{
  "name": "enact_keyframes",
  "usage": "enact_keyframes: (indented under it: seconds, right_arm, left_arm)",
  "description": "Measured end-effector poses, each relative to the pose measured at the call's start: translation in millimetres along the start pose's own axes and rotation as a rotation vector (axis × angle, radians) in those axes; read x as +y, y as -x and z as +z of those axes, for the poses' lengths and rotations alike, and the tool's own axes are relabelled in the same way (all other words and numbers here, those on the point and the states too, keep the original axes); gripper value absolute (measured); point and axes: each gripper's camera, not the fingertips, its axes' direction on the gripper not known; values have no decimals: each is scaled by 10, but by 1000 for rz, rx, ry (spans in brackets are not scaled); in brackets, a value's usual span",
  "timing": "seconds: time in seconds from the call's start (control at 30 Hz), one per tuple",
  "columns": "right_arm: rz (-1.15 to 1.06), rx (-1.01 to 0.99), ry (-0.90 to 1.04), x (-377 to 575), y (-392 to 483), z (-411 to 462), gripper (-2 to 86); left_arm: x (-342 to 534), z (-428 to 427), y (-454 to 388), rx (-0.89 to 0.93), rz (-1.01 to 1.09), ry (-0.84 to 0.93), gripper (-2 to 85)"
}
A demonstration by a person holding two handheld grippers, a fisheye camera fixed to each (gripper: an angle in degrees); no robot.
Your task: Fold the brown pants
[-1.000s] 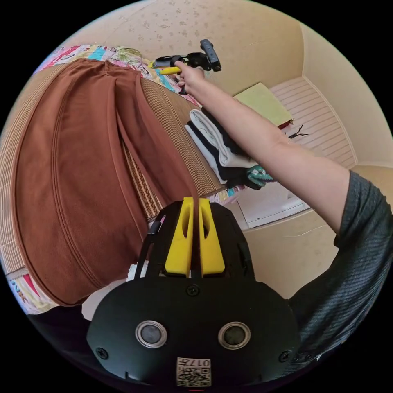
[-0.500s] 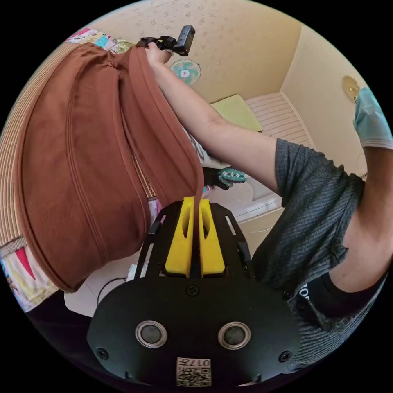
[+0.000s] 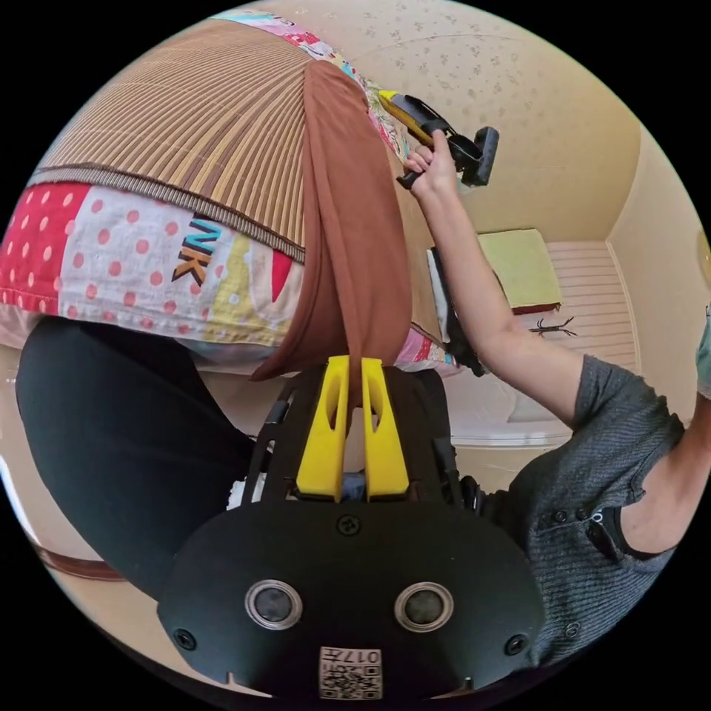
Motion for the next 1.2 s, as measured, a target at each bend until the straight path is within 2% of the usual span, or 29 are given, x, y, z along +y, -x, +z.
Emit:
enact_keyframes:
  seconds: [0.07,0.2,0.3,0.47,0.53,0.6,0.73,0.83,0.9,1.07,1.2]
  right_arm:
    - [116,55,21,642,-96,-311,58]
    - [350,25,76,1861,-297,-662,98]
    - [378,-31,10,2323,-233,-737,97]
    - [359,-88,126,2581,-154,-508,76]
    - [322,-22,143,2629,-143,-553,52]
    - [305,-71,125,2633,-200,-679,33]
    - [242,-221,-60,2740,-283,-1123,18]
    - [239,-327,-103,2835,-356,-1192,13]
    - [251,-342,-71,2889,-407,-1086,12]
    - [283,-172,119,2973,-503,-751,15]
    - [159,-149,181,2919,-463,-888,24]
  left_arm:
    - [-56,22,-70,-62,39,-2,53]
    - [-197,166,-211,-143,91,20,71]
    - [-295,334,-321,-233,103,45,75]
    - [-358,505,-471,-378,112,59,51]
    - [-383,502,-477,-374,125,66,41]
    - [-421,507,-430,-347,160,88,32]
    - [-466,249,-254,-71,149,106,6]
    - [-355,-100,-272,106,220,-1,-1]
    - [-301,-197,-180,142,191,-34,-3]
    - [-222,35,90,-92,1,42,1]
    - [-133,-79,71,-203,-45,-43,12]
